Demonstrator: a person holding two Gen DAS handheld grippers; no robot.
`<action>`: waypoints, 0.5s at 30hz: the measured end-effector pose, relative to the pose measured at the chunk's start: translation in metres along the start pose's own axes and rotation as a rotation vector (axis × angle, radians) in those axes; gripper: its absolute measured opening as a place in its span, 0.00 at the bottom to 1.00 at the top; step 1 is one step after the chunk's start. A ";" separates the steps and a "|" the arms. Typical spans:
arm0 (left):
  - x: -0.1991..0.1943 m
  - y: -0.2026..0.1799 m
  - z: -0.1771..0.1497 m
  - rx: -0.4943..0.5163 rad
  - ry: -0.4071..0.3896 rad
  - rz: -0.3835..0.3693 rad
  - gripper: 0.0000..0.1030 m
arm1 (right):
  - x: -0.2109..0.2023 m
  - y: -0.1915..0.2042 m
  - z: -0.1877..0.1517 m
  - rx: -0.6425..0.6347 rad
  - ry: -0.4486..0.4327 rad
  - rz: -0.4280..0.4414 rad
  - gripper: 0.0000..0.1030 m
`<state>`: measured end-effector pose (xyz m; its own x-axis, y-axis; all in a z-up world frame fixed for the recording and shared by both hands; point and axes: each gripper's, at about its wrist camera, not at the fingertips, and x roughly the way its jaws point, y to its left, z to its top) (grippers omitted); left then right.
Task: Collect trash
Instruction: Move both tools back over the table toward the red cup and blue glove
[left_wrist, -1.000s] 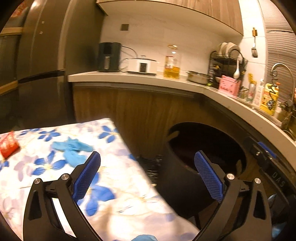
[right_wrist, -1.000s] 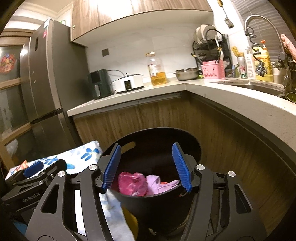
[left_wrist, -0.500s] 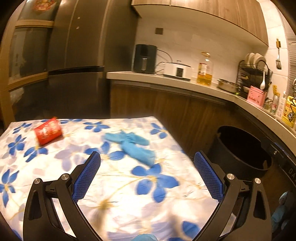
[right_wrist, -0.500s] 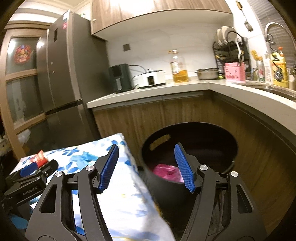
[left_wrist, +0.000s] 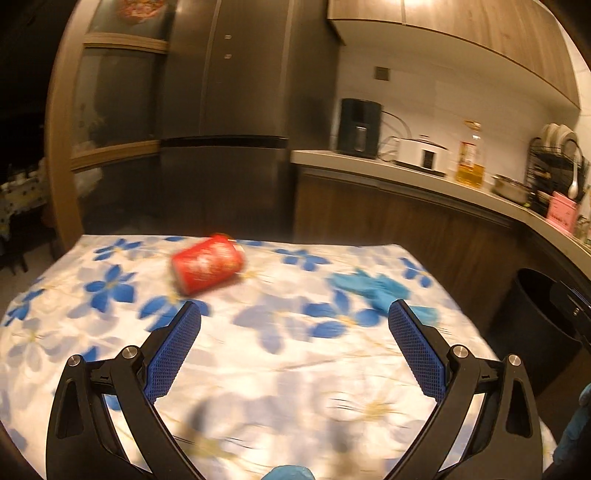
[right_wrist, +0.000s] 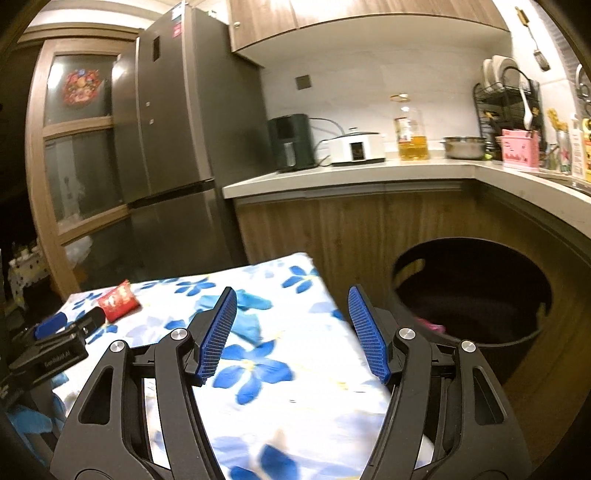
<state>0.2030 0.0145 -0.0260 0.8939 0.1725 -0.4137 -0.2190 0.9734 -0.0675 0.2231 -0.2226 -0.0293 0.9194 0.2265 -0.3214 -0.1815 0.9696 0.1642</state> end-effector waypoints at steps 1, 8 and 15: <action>0.000 0.007 0.001 -0.001 -0.004 0.015 0.94 | 0.003 0.006 -0.001 -0.003 0.004 0.009 0.61; 0.003 0.041 0.010 0.009 -0.016 0.082 0.94 | 0.026 0.046 -0.007 -0.033 0.033 0.070 0.60; 0.014 0.075 0.020 0.021 -0.033 0.117 0.94 | 0.044 0.083 -0.007 -0.060 0.041 0.126 0.60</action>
<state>0.2066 0.0932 -0.0188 0.8750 0.2900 -0.3877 -0.3151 0.9490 -0.0013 0.2466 -0.1318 -0.0363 0.8735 0.3487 -0.3397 -0.3158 0.9369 0.1499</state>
